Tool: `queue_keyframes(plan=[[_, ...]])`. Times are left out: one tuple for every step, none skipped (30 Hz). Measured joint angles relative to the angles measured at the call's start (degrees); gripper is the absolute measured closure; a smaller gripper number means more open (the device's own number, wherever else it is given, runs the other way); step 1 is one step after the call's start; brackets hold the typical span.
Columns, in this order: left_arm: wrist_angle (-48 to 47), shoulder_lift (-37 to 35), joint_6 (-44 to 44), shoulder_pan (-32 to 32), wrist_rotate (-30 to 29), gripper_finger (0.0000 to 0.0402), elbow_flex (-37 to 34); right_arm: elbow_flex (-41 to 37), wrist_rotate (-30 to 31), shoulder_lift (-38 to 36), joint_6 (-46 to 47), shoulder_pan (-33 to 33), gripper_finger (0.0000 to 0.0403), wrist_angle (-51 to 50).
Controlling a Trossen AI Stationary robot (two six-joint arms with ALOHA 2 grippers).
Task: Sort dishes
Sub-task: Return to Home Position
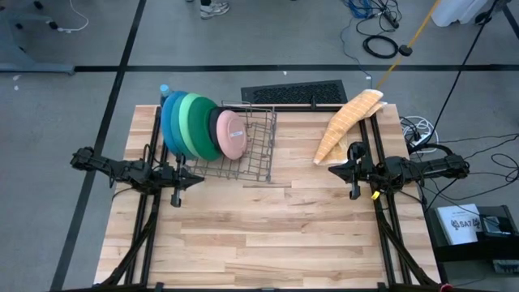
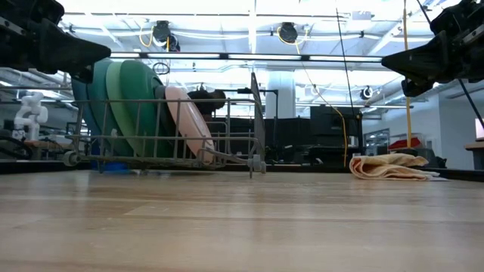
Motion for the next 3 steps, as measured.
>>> queue_keyframes(plan=[[0.0,0.0,0.0,0.0,0.0,0.0401,0.0,0.0,0.0,0.0,0.0,0.0,0.0395,0.0],[0.0,0.0,0.0,0.0,0.0,0.0401,0.0,0.0,0.0,0.0,0.0,0.0,0.0395,0.0],[0.0,0.0,0.0,0.0,0.0,0.0401,0.0,0.0,0.0,0.0,0.0,0.0,0.0395,0.0]])
